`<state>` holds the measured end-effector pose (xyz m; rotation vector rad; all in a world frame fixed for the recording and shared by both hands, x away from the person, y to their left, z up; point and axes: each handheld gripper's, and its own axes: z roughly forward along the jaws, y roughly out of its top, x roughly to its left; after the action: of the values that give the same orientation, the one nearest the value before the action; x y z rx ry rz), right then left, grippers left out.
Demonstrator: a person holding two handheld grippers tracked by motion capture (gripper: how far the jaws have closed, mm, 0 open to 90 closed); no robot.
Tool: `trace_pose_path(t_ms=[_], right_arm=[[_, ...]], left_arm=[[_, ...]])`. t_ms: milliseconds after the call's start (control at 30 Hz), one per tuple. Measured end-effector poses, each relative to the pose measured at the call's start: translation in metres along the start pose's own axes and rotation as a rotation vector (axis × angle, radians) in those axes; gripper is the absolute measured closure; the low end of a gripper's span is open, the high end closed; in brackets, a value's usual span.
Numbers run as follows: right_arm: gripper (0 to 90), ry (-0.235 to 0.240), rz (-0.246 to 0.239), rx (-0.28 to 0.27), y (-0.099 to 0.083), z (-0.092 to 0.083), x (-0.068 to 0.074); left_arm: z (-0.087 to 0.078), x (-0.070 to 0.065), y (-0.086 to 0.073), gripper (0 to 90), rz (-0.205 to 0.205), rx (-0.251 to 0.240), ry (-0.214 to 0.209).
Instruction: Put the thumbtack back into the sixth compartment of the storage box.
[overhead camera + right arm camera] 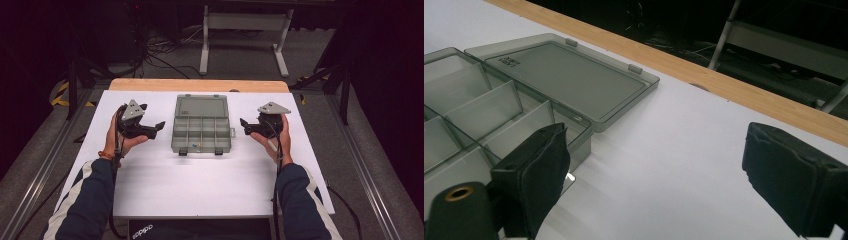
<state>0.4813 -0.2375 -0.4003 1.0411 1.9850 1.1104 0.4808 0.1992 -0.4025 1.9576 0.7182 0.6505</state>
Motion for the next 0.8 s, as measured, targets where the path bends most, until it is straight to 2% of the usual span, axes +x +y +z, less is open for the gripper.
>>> trace_pose_path(t_ms=[200, 467, 567, 600, 700, 733, 767, 800], right_arm=[[15.1, 0.000, 0.019, 0.000, 0.004, 0.005, -0.005], [26.1, 0.004, -0.012, 0.019, 0.005, 0.017, -0.002], [28.3, 0.011, 0.006, 0.040, 0.011, 0.023, -0.005], [32.9, 0.011, 0.006, 0.031, 0.015, 0.023, -0.006], [35.9, 0.015, 0.002, 0.039, 0.022, 0.025, -0.007], [39.3, 0.017, -0.001, 0.038, 0.023, 0.026, -0.007], [46.7, 0.017, -0.019, 0.038, 0.027, 0.027, -0.007], [47.5, 0.024, -0.016, 0.043, 0.028, 0.028, -0.008]], left_arm=[[0.006, 0.006, 0.006, 9.4, -0.009, 0.011, 0.011], [0.016, 0.016, 0.012, 11.1, -0.016, 0.042, 0.035], [0.021, 0.019, 0.015, 12.2, -0.009, 0.064, 0.043], [0.023, 0.021, 0.017, 13.2, -0.009, 0.074, 0.050], [0.024, 0.023, 0.020, 16.2, -0.012, 0.075, 0.067], [0.025, 0.026, 0.022, 16.2, -0.011, 0.075, 0.092], [0.027, 0.027, 0.024, 25.6, -0.023, 0.081, 0.098], [0.028, 0.029, 0.026, 29.6, -0.023, 0.095, 0.115]])
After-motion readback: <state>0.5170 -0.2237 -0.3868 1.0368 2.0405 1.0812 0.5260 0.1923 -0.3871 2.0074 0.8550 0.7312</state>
